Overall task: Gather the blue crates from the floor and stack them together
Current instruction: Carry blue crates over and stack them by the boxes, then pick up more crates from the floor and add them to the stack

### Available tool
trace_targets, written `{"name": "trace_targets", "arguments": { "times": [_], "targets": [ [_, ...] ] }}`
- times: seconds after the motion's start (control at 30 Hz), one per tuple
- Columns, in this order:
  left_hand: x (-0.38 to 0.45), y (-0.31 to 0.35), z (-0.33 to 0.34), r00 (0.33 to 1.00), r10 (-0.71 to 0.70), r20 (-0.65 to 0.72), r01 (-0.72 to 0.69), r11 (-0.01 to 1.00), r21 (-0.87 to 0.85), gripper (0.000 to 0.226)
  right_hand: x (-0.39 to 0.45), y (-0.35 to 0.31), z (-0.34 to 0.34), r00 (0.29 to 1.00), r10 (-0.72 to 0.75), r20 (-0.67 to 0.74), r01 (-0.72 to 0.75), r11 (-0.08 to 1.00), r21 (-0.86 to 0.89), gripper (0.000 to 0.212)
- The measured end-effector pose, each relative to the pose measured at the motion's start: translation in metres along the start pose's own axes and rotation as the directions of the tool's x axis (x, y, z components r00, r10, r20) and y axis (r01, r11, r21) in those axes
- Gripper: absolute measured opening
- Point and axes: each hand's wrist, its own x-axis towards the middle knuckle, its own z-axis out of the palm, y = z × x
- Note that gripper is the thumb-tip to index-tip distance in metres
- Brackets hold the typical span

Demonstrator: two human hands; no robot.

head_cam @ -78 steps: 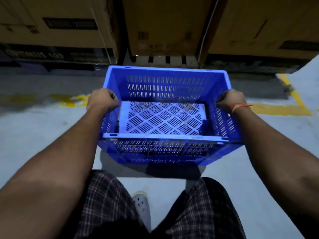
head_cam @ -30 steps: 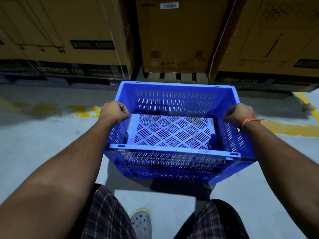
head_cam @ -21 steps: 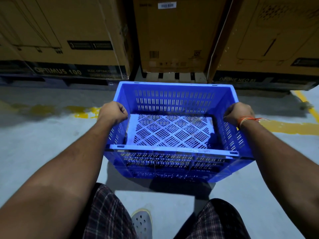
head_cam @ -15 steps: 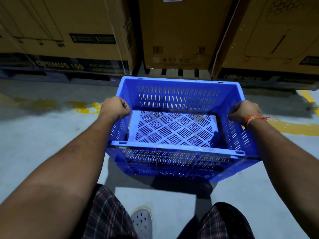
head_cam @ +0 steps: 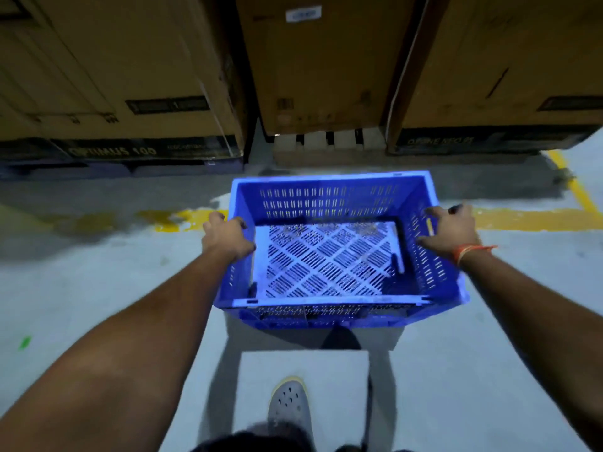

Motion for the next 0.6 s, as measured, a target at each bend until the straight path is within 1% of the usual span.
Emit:
{"name": "trace_targets", "arguments": {
  "times": [0.03, 0.07, 0.17, 0.23, 0.33, 0.43, 0.5, 0.53, 0.6],
  "targets": [
    [-0.016, 0.012, -0.018, 1.000, 0.019, -0.013, -0.020, 0.999, -0.041, 0.056, -0.015, -0.005, -0.017, 0.999, -0.001, -0.048, 0.003, 0.999, 0.040, 0.072],
    [-0.032, 0.023, -0.036, 0.998, 0.061, -0.014, -0.062, 0.995, -0.078, 0.054, -0.032, -0.013, -0.036, 0.998, -0.020, -0.065, 0.025, 0.997, 0.080, 0.067],
    [-0.086, 0.054, -0.093, 0.978, 0.207, 0.039, -0.196, 0.961, -0.195, 0.048, -0.086, -0.037, -0.098, 0.995, -0.097, 0.004, 0.092, 0.959, 0.266, 0.057],
    [-0.128, 0.078, -0.135, 0.961, 0.266, 0.069, -0.237, 0.930, -0.280, 0.040, -0.129, -0.049, -0.143, 0.994, -0.104, 0.033, 0.085, 0.929, 0.360, 0.053],
    [-0.197, 0.114, -0.188, 0.920, 0.347, 0.183, -0.263, 0.892, -0.368, 0.035, -0.206, -0.062, -0.206, 0.996, -0.048, 0.077, 0.008, 0.891, 0.455, 0.047],
    [-0.251, 0.145, -0.223, 0.838, 0.435, 0.330, -0.277, 0.859, -0.430, 0.040, -0.280, -0.063, -0.253, 0.995, 0.044, 0.093, -0.086, 0.849, 0.521, 0.041],
    [-0.278, 0.166, -0.239, 0.780, 0.501, 0.376, -0.317, 0.834, -0.452, 0.047, -0.321, -0.059, -0.276, 0.983, 0.147, 0.110, -0.184, 0.807, 0.561, 0.039],
    [-0.290, 0.177, -0.243, 0.742, 0.546, 0.389, -0.350, 0.811, -0.469, 0.051, -0.342, -0.055, -0.285, 0.971, 0.204, 0.121, -0.236, 0.789, 0.567, 0.038],
    [-0.308, 0.201, -0.247, 0.647, 0.639, 0.416, -0.438, 0.758, -0.483, 0.053, -0.377, -0.042, -0.295, 0.937, 0.321, 0.138, -0.339, 0.737, 0.584, 0.036]
  ]
}}
